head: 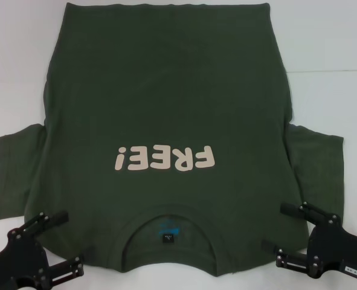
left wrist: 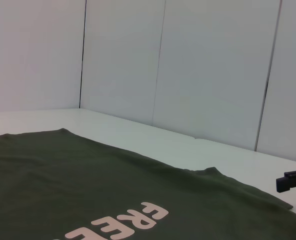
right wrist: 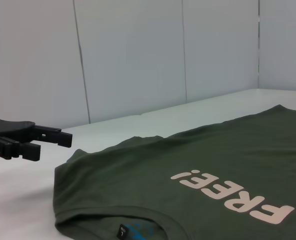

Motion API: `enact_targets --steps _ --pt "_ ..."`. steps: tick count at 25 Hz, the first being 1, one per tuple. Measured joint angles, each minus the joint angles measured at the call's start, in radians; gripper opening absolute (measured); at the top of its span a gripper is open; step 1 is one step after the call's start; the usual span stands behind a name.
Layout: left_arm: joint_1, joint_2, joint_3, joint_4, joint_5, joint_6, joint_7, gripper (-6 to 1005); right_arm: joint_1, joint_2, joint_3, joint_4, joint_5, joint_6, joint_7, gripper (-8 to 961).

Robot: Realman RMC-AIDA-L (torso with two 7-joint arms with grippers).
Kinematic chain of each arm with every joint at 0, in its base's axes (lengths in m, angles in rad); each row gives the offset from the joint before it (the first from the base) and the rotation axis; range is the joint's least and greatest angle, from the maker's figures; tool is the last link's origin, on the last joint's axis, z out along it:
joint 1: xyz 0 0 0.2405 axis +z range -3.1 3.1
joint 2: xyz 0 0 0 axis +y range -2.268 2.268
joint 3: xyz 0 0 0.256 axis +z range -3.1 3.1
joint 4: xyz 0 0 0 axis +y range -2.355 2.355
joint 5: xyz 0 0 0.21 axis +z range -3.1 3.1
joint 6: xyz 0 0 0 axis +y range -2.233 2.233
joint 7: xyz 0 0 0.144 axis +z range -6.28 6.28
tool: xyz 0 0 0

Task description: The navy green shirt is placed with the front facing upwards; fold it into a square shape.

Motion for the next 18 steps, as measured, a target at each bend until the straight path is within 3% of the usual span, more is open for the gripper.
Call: enact_targets --steps 12,18 --pt "-0.003 0.001 -0.001 0.002 -0.003 0.008 -0.042 901 0.001 0.000 0.000 0.000 -0.002 -0.002 0.000 899" --pt "-0.028 0.017 -0.015 0.094 -0.036 0.042 -0.461 899 0.005 0.000 0.002 0.000 -0.002 -0.004 0.001 900"
